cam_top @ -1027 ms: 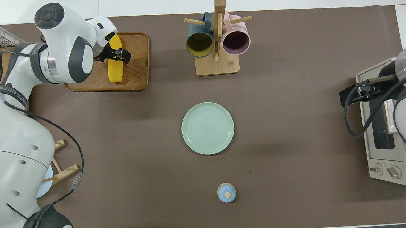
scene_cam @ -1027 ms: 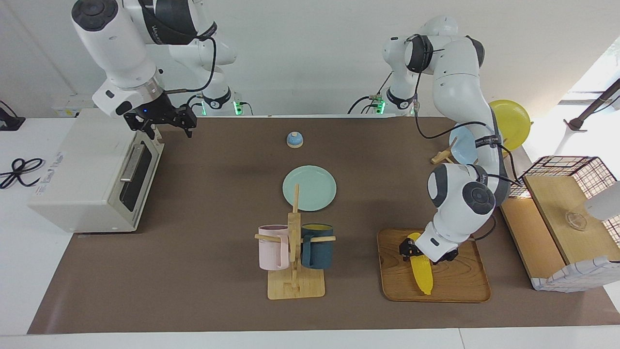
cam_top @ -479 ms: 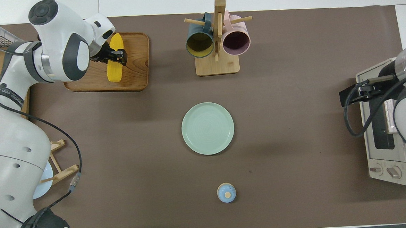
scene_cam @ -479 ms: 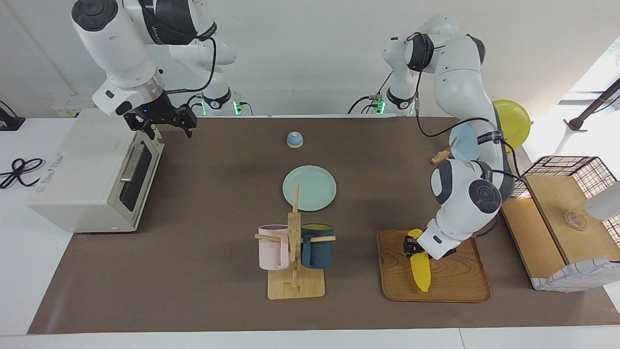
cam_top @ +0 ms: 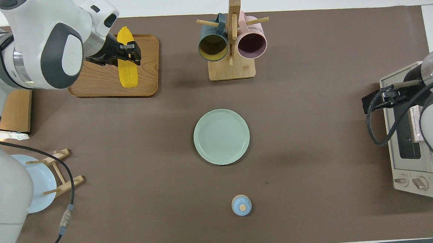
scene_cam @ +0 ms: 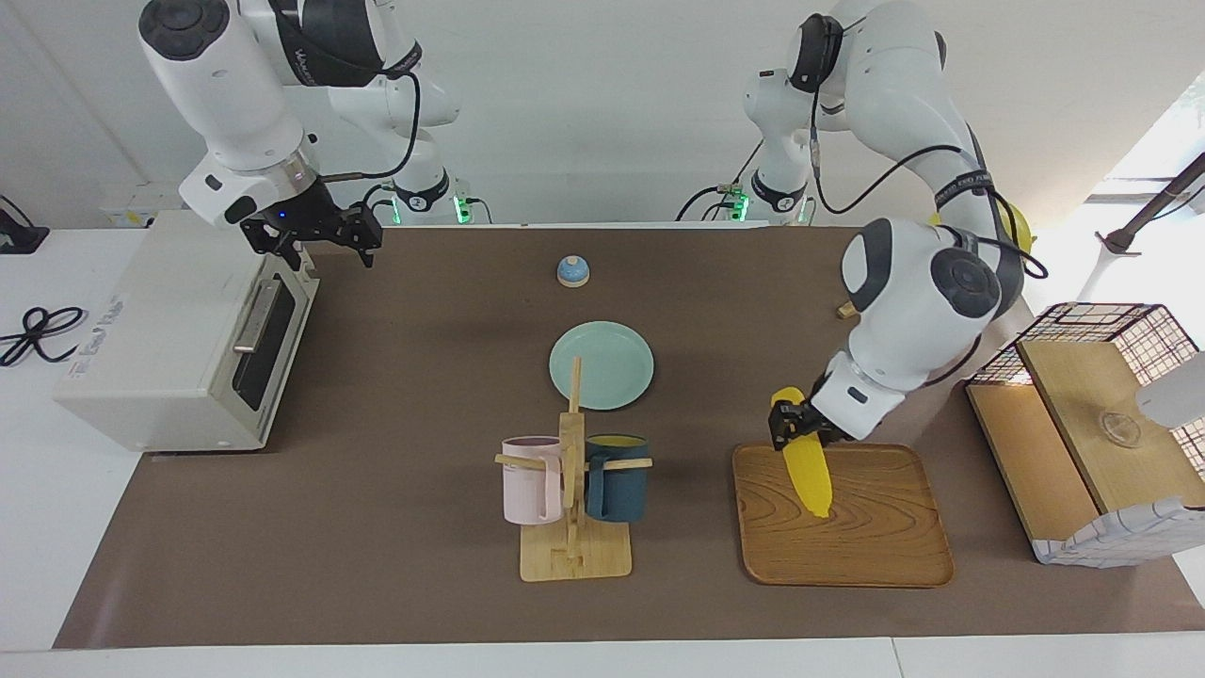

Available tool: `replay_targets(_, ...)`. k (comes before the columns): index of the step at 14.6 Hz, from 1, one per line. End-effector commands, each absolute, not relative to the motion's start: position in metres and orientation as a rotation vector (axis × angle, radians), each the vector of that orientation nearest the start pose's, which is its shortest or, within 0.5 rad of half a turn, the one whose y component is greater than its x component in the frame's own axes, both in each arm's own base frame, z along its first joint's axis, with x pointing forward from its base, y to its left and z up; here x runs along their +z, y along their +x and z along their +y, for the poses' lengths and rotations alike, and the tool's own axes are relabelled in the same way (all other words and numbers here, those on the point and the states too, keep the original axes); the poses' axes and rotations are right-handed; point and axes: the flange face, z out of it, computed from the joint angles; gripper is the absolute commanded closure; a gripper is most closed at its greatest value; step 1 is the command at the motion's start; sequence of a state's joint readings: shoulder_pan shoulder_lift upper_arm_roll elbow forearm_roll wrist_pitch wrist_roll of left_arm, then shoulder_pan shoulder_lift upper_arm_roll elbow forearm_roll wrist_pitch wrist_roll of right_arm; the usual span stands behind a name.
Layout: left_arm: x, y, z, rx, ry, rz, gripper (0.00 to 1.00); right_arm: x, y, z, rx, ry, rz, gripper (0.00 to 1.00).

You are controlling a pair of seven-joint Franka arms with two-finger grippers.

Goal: Put corn in oven
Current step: 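Carry the corn with the left gripper and lower it onto the green plate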

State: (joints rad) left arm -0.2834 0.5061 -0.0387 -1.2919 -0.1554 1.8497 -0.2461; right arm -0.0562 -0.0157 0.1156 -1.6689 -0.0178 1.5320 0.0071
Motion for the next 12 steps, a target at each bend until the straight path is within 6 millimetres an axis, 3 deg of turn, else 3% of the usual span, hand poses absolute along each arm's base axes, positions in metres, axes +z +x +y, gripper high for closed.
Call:
replay_targets(1, 0.461, 0.607, -0.285, 0.091, -3.299, -0.006, 1.0, 0.587, 0.537, 0.03, 0.183, -3.139, -0.052, 0.0)
replay_targets(5, 0.434, 0.537, -0.361, 0.053, -3.306, -0.006, 1.0, 0.587, 0.537, 0.03, 0.183, -3.139, -0.052, 0.0)
replay_targets(9, 0.397, 0.463, -0.411, -0.035, -3.335, 0.029, 1.0, 0.587, 0.537, 0.029, 0.183, -3.14, -0.048, 0.0)
replay_targets(10, 0.387, 0.451, -0.424, -0.028, -3.335, 0.037, 1.0, 0.587, 0.537, 0.025, 0.193, -3.14, -0.048, 0.0)
replay_targets(12, 0.368, 0.437, -0.441, -0.05, -3.343, 0.034, 1.0, 0.593, 0.534, -0.011, 0.179, -3.136, 0.055, 0.0)
